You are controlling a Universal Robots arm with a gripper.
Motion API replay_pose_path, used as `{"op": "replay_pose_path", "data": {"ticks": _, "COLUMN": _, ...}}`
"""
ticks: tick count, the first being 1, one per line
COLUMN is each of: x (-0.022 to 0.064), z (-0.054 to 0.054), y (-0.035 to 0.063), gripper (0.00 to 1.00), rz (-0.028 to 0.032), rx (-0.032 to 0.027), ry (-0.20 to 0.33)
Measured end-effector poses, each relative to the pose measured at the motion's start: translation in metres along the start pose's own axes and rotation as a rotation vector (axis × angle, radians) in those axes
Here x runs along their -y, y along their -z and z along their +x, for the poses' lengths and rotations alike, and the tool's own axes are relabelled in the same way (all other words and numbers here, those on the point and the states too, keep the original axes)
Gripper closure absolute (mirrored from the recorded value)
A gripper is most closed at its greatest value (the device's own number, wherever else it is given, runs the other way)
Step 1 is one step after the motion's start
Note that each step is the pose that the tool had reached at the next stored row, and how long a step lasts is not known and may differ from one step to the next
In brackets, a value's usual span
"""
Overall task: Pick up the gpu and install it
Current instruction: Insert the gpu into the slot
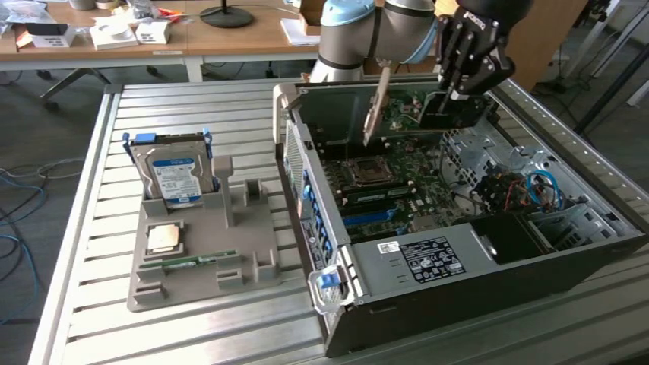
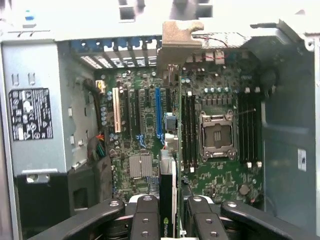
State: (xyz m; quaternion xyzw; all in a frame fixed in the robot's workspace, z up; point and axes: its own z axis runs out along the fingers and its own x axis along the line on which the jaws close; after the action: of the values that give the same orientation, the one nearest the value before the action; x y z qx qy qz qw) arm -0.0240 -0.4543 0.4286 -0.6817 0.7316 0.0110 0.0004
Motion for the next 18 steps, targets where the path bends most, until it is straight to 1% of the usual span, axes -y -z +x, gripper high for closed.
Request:
{"op": "replay_pose_path", "data": {"ticks": 3, "x": 0.0000, "z": 0.000, "y": -0.0001, "gripper": 0.74, "rz": -0.0004, "rx": -0.0004, "ry": 0.025}}
{"op": "replay_pose_path", "data": {"ticks": 5, "x": 0.0000, "z": 0.000, "y": -0.0001, "gripper": 0.74, "rz": -0.0004, "rx": -0.0005, "ry": 0.030}}
{"op": "replay_pose_path", "data": {"ticks": 8, "x": -0.0003, "z": 0.000, "y": -0.0004, "gripper": 0.74, "rz": 0.0017, "rx": -0.0003, "ry": 0.038}}
{"op": "replay_pose_path", "data": {"ticks": 11, "x": -0.0005, "z": 0.000, "y": -0.0013, "gripper": 0.74, "rz": 0.0020, "rx": -0.0006, "ry": 0.041}}
{"op": "replay_pose_path", "data": {"ticks": 14, "x": -0.0005, "z": 0.000, "y": -0.0040, "gripper": 0.74, "rz": 0.0019, "rx": -0.0005, "ry": 0.042}}
{"op": "replay_pose_path", "data": {"ticks": 18, "x": -0.0010, "z": 0.000, "y": -0.0105, "gripper": 0.74, "rz": 0.0019, "rx": -0.0005, "ry": 0.044}}
